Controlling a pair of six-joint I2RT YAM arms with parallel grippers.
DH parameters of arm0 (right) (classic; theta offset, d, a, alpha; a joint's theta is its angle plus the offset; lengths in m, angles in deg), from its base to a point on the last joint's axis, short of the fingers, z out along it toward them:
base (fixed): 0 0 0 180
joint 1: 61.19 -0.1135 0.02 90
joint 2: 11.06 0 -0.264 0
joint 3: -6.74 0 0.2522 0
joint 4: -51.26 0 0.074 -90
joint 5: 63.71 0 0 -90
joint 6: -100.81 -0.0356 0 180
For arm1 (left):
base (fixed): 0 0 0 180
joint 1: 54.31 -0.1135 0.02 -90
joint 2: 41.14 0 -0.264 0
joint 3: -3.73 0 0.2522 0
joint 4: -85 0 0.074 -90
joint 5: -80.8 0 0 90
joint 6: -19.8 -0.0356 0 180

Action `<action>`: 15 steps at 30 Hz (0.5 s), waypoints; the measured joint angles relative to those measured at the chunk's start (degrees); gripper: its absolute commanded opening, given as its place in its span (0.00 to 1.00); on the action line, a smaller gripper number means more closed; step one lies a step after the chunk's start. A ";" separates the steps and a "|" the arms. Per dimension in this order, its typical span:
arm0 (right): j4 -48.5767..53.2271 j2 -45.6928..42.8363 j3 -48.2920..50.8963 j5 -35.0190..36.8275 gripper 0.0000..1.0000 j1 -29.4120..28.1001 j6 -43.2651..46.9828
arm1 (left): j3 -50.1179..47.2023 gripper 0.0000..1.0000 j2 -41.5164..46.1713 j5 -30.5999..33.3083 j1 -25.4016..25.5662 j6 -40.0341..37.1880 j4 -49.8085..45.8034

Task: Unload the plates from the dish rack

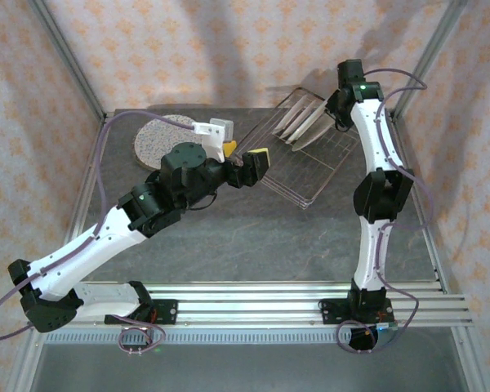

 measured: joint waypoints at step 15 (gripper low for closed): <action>0.55 0.61 -0.68 -0.22 0.17 0.13 1.05 | -3.63 0.98 0.98 4.02 0.00 0.00 7.72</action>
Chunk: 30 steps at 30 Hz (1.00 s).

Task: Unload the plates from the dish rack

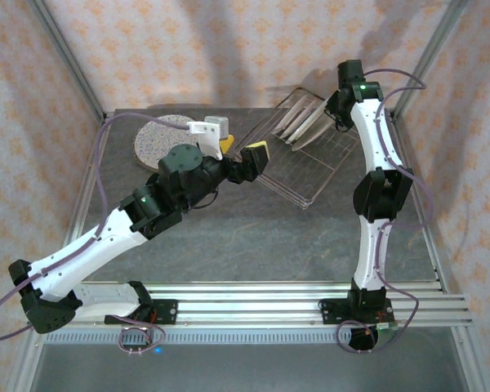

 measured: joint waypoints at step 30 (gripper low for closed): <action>7.50 0.26 -6.60 5.09 0.00 -1.31 -0.02 | -0.74 0.98 0.00 0.92 0.00 0.09 2.34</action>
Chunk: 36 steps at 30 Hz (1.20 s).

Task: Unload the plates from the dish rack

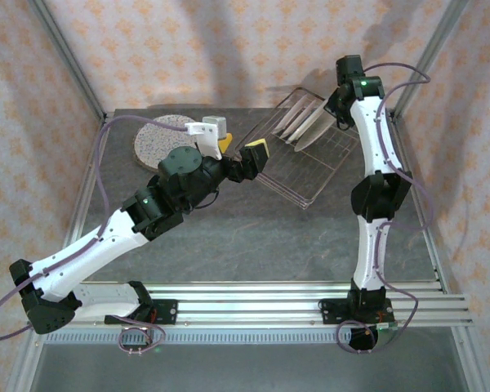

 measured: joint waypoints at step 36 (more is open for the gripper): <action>9.99 -28.30 11.85 3.28 0.00 -0.46 -11.65 | 3.74 0.87 -13.86 -15.74 -8.20 43.98 0.76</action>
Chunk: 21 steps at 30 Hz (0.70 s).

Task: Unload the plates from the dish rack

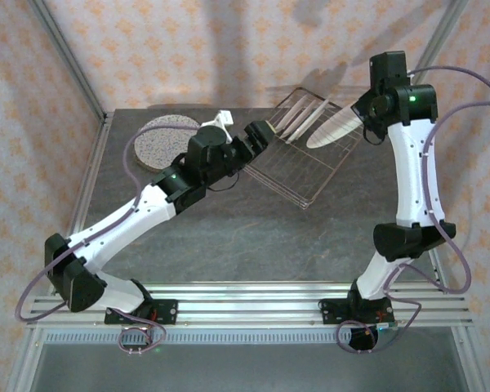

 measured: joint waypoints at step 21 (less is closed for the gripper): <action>-5.84 -18.58 22.58 -8.85 0.00 0.42 -12.39 | 9.53 0.64 -19.15 -10.32 3.78 41.83 6.12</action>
